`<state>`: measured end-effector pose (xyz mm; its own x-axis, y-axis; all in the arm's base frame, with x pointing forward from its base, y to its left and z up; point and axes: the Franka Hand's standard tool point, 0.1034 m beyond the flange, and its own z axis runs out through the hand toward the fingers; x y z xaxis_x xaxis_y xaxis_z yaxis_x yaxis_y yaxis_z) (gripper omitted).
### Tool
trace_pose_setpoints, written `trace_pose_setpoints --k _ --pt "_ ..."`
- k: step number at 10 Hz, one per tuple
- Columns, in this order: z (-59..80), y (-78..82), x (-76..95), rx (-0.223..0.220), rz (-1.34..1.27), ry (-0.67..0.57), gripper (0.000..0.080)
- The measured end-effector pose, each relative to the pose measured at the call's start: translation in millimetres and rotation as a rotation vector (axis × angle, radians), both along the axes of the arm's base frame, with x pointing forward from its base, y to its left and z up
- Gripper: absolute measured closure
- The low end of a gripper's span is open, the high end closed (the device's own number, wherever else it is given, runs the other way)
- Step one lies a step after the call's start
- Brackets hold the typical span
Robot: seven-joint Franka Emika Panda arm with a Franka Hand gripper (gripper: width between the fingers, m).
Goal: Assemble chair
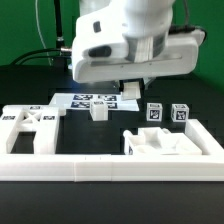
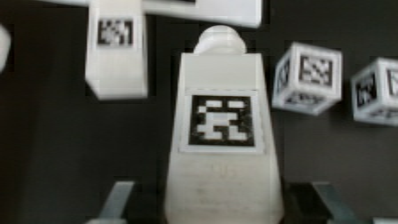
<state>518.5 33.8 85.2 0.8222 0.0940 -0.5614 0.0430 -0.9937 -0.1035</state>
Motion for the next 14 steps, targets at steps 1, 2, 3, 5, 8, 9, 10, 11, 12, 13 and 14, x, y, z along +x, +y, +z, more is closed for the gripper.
trace_pose_setpoints --k 1,2,3,5,8,9,10,11,12,13,14 --pt "13.5 1.2 10.2 0.001 0.000 -0.055 0.0515" --pt "21.5 3.1 19.3 -0.003 -0.004 -0.113 0.0515" --pt "19.0 1.6 24.4 -0.006 -0.008 -0.202 0.0515" --pt "18.0 -1.0 28.0 -0.012 -0.017 -0.325 0.0515" --pt "28.8 11.4 52.0 -0.017 0.059 -0.584 0.0515" --pt "39.5 19.9 66.4 -0.011 0.072 -0.660 0.0515" --pt "44.7 27.5 78.0 -0.005 0.086 -0.737 0.0515" --pt "43.3 24.7 81.3 -0.004 0.081 -0.833 0.0515" --pt "41.3 22.1 80.7 -0.007 0.075 -0.906 0.0515" --pt "41.9 22.0 82.5 -0.010 0.077 -0.972 0.0515" --pt "44.2 27.2 86.3 -0.006 0.083 -1.020 0.0515"
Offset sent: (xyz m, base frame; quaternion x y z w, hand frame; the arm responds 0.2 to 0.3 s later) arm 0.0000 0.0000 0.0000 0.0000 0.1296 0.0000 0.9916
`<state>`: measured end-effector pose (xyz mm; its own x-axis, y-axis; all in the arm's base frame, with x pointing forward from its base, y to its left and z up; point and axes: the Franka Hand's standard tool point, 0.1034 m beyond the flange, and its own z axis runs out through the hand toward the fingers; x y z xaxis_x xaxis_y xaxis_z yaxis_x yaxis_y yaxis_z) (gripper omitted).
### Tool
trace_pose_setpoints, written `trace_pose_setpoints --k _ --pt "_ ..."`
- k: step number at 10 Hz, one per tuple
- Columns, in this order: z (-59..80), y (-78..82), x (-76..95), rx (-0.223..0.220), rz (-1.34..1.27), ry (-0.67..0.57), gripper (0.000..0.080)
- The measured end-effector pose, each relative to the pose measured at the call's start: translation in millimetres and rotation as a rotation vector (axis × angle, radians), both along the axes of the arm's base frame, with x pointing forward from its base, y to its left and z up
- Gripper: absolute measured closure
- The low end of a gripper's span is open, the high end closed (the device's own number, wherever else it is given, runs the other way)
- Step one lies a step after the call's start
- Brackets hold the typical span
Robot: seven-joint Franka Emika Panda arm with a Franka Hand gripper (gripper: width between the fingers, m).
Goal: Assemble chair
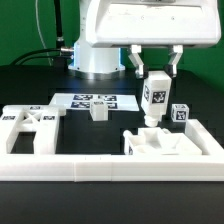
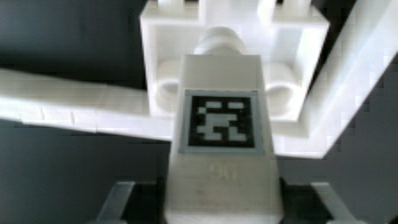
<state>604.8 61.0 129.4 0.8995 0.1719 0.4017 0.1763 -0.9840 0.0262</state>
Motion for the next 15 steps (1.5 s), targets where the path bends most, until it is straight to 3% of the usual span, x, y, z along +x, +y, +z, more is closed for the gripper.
trace_pose_setpoints --k 1,2,3,5,7,10,15 --pt "6.0 12.9 12.8 0.005 0.016 -0.108 0.0515" --pt "4.3 24.3 16.3 0.006 0.034 -0.071 0.0515" --pt "9.5 26.0 25.6 -0.004 0.058 -0.088 0.0515" --pt "4.3 22.4 24.2 -0.014 0.073 -0.086 0.0515" --pt "2.1 32.2 25.8 -0.015 0.092 -0.085 0.0515" --pt "-5.4 36.6 39.8 -0.018 0.102 -0.088 0.0515" --pt "-20.9 36.9 33.5 -0.019 0.103 -0.075 0.0515"
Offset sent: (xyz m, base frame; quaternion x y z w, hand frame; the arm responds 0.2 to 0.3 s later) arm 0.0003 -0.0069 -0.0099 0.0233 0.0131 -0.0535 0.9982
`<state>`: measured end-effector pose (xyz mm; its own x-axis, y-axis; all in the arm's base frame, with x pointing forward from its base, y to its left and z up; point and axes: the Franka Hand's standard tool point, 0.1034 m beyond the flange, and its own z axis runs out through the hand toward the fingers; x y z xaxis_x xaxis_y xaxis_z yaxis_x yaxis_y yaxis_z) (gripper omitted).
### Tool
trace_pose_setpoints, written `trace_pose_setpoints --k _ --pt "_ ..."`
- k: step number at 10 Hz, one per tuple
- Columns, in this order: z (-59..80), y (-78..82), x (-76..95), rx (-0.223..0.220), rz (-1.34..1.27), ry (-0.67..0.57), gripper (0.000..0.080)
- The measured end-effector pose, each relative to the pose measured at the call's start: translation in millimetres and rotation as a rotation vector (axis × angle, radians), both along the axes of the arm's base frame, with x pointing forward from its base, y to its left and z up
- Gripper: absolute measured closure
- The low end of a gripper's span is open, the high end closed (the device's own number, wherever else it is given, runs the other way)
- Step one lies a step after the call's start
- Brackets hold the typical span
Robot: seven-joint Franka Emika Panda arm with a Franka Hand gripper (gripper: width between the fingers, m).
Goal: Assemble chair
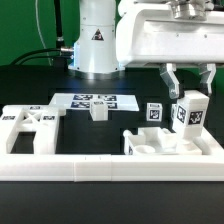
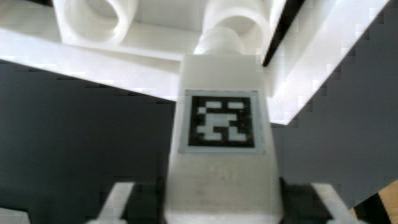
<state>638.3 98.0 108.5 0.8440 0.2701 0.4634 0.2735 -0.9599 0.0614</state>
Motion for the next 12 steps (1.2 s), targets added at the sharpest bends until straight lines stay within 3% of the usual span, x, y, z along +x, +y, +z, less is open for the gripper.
trace_pose_setpoints --k 4,7,12 --pt "-0.6 5.6 -1.7 0.003 0.008 -0.001 0.0515" --pt "8.6 9.8 -5.5 0.007 0.014 -0.005 0.0515" --pt "-2.5 5.9 -6.7 0.003 0.011 0.000 0.0515"
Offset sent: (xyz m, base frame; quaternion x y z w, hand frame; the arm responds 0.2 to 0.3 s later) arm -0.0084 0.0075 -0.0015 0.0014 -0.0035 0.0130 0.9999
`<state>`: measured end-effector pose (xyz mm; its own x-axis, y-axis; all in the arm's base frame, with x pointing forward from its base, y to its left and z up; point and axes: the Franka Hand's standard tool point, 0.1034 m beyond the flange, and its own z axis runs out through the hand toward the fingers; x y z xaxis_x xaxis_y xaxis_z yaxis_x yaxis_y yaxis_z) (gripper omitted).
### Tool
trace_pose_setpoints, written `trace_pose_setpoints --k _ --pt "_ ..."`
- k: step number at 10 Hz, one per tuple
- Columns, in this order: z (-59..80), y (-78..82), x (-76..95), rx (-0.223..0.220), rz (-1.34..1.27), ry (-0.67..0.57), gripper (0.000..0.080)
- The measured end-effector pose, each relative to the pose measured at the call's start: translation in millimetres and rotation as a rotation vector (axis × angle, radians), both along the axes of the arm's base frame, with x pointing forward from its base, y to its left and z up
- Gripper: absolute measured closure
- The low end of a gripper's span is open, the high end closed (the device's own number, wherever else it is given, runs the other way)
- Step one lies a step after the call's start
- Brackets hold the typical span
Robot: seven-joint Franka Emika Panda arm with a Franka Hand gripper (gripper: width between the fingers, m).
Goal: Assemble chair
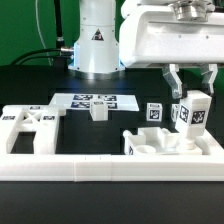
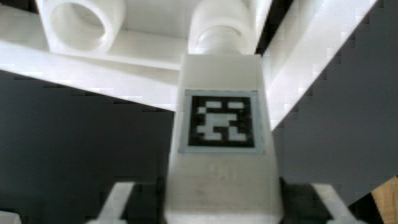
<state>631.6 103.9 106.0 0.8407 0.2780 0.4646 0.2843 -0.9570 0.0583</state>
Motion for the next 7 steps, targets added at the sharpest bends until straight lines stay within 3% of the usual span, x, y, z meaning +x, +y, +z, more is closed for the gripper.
trace_pose_setpoints --k 7 --pt "-16.7 2.0 -3.5 -0.001 0.005 -0.014 0.0515"
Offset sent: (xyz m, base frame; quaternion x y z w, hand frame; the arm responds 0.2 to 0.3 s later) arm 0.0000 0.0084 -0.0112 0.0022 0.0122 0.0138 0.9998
